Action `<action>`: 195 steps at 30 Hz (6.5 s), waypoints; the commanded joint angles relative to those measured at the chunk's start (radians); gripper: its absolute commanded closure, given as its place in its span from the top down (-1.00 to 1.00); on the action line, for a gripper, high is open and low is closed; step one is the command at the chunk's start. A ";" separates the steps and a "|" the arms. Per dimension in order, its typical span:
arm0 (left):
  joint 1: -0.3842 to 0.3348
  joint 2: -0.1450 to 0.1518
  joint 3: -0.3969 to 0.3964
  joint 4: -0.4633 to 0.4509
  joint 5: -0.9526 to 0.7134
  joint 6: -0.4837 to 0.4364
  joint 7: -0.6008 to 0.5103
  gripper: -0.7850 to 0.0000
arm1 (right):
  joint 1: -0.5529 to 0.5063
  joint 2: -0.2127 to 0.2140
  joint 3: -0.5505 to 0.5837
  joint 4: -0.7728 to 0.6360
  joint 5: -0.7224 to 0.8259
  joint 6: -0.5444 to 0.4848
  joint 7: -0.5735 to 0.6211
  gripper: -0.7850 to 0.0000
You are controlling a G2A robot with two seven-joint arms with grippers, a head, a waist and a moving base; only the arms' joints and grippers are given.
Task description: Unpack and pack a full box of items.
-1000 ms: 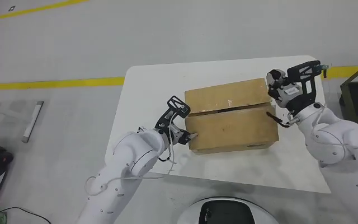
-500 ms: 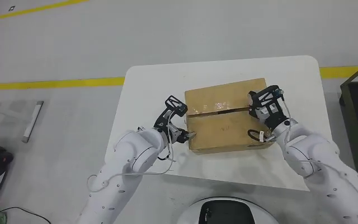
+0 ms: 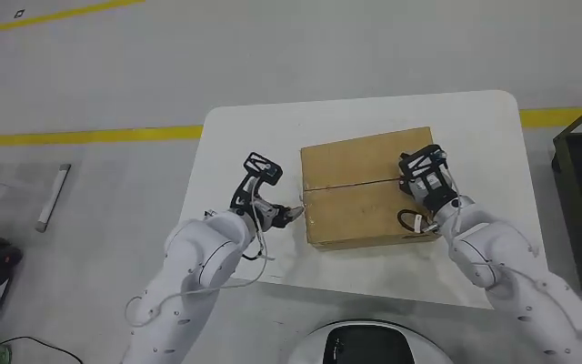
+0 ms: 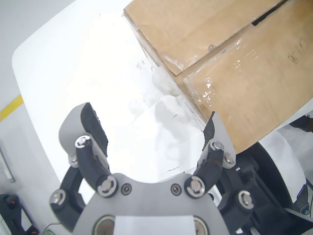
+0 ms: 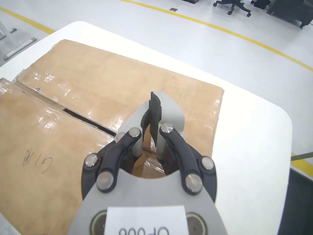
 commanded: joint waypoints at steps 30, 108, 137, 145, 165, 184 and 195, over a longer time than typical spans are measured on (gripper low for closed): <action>0.074 -0.010 0.083 0.112 0.281 -0.041 0.241 1.00 | -0.012 -0.024 0.000 0.018 -0.080 -0.003 0.003 -1.00; -0.318 -0.230 0.428 0.348 0.283 0.057 0.366 1.00 | -0.064 -0.062 0.345 -0.035 0.010 0.127 0.029 -1.00; -0.477 -0.429 0.611 0.601 0.280 0.172 0.398 1.00 | -0.132 -0.048 0.574 0.045 0.125 -0.026 -0.031 -1.00; -0.510 -0.479 0.620 0.623 0.296 0.197 0.395 1.00 | -0.144 -0.049 0.611 0.040 0.231 -0.039 -0.005 -1.00; -0.175 -0.382 0.229 0.126 0.535 0.131 0.090 1.00 | -0.138 -0.014 0.742 -0.144 0.811 -0.256 0.462 1.00; 0.084 -0.339 -0.020 -0.085 0.579 0.022 0.082 1.00 | -0.288 -0.013 0.294 -0.362 -0.145 -0.415 0.073 1.00; 0.093 -0.336 -0.078 -0.098 0.528 -0.012 0.082 1.00 | -0.213 -0.025 0.092 -0.263 -0.438 -0.318 0.128 -0.25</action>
